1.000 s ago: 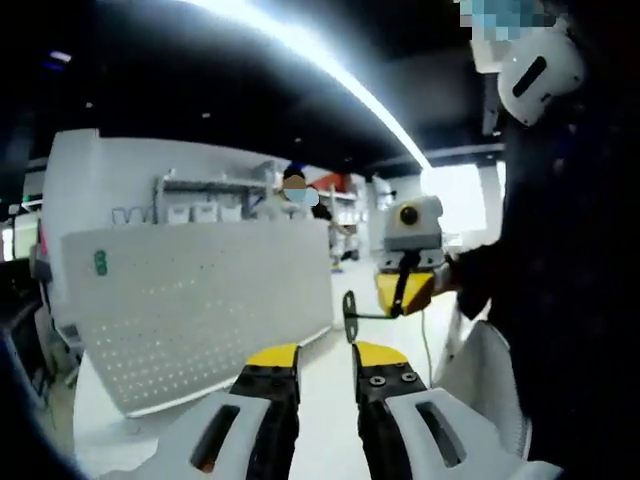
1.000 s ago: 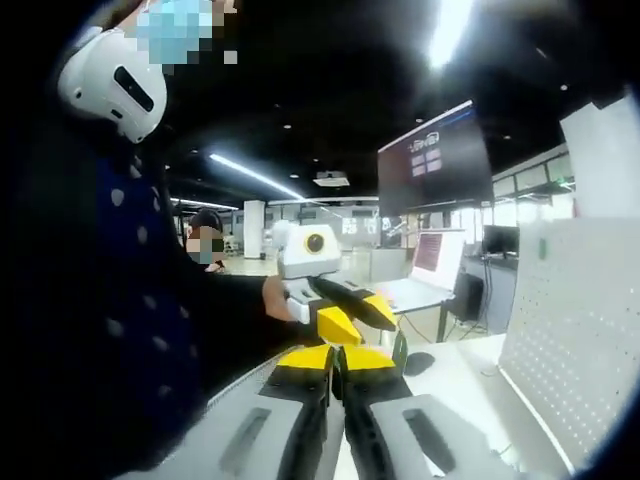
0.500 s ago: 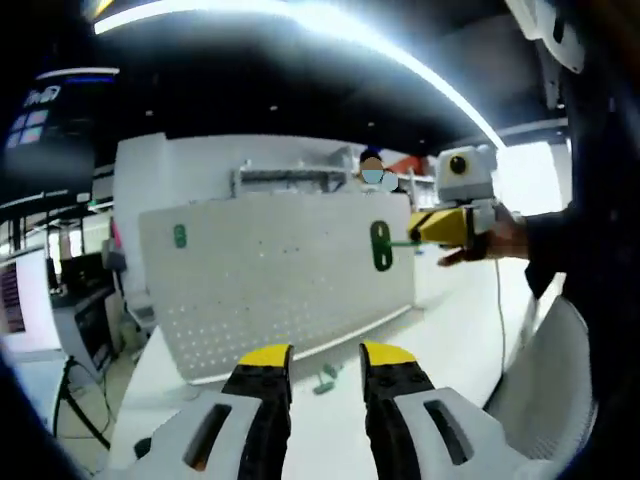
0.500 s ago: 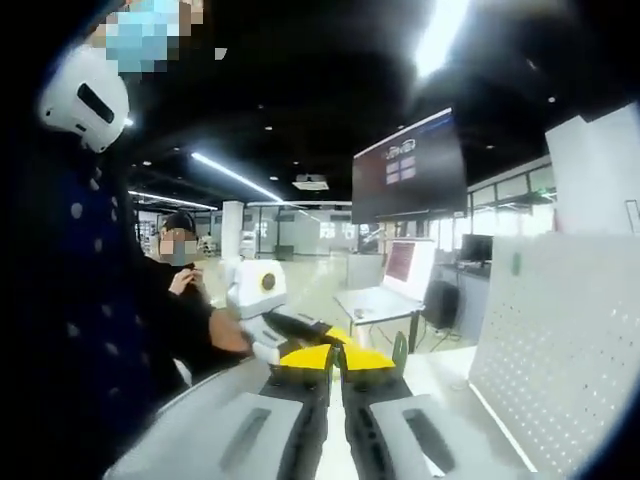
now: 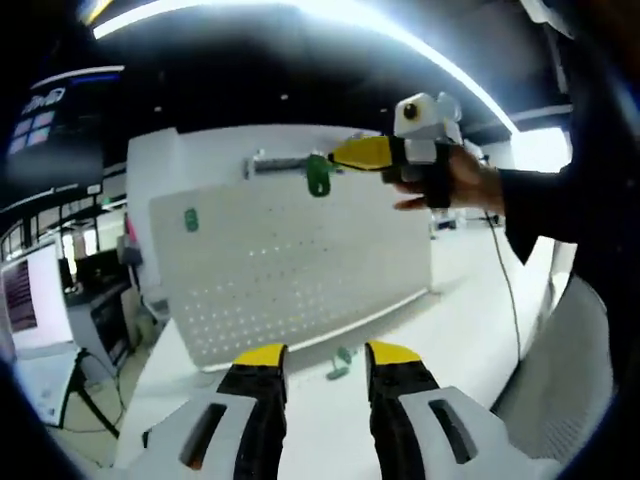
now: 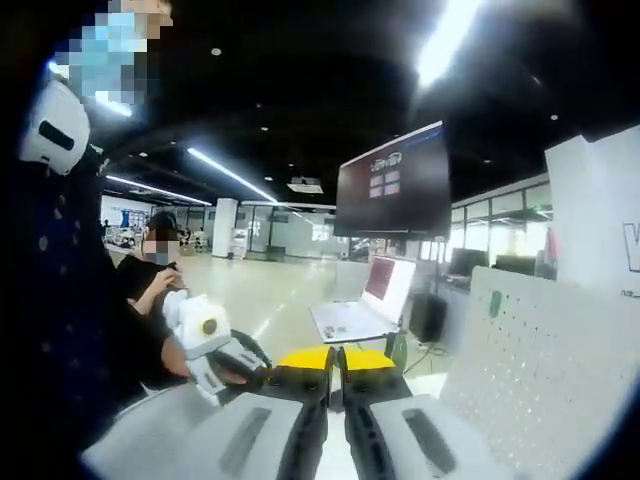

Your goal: Insert the hook assembly into the mounting plate slot until the hook locks in place.

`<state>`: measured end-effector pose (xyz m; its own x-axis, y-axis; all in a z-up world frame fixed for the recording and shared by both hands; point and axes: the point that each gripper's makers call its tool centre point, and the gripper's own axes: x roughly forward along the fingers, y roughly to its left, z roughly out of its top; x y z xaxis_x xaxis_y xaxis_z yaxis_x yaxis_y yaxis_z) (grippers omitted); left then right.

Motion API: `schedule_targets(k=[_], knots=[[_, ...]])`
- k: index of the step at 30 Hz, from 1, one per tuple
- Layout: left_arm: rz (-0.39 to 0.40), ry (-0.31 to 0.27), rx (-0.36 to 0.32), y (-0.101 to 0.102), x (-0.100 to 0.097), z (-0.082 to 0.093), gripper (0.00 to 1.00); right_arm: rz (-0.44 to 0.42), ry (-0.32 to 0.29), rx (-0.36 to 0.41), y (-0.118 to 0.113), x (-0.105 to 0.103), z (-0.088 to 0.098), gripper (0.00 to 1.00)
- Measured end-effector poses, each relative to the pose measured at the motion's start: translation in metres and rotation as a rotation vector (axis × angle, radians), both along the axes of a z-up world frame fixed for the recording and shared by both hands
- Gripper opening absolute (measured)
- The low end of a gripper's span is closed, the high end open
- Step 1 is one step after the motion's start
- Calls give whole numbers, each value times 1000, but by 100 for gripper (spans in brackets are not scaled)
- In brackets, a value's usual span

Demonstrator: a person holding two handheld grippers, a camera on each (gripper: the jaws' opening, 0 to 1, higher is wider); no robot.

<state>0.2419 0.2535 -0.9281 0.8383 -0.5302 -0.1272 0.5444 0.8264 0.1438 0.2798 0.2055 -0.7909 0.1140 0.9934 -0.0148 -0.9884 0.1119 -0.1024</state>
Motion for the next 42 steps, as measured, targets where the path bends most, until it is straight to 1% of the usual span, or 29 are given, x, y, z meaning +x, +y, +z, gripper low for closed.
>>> schedule_targets(k=[2, 5, 7, 9, 11, 14, 16, 17, 20, 22, 24, 28, 33, 36, 39, 42], knots=[[5, -1, 5, 3, 3, -1, 31, 2, -13, -6, 5, 8, 4, 1], [16, 7, 4, 6, 8, -5, 30, 2, -8, 4, 11, 26, 8, 1], [24, 2, 10, 7, 12, -6, 30, -4, -8, 2, 14, 38, 6, 1], [28, 7, 16, 7, 14, -9, 30, 0, -19, -9, 17, 44, 3, 1], [29, 17, 27, 7, 14, -13, 29, 7, -17, -12, 20, 52, 2, 1], [23, 26, 43, 3, 13, -17, 27, -6, -49, -23, 23, 67, 0, 1], [21, 44, 54, 2, 14, -21, 28, -25, -68, -31, 24, 76, -1, 1], [24, 42, 58, 3, 14, -21, 29, -42, -83, -40, 23, 83, -3, 1], [33, 44, 47, 4, 13, -21, 29, -54, -70, -31, 27, 100, -4, 1], [40, 50, 38, 6, 14, -22, 30, -63, -75, -26, 29, 110, -3, 1], [41, 56, 38, 6, 14, -23, 30, -64, -75, -23, 31, 116, -1, 1], [38, 65, 48, 5, 14, -26, 30, -67, -98, -15, 39, 131, 5, 1], [40, 73, 55, 5, 14, -28, 30, -66, -106, -36, 49, 150, 1, 1], [45, 74, 48, 6, 15, -28, 30, -66, -119, -42, 53, 160, 2, 1], [48, 79, 48, 7, 15, -29, 30, -78, -124, -34, 55, 175, 4, 1], [50, 82, 53, 7, 16, -30, 30, -104, -124, -36, 57, 190, 2, 1]])
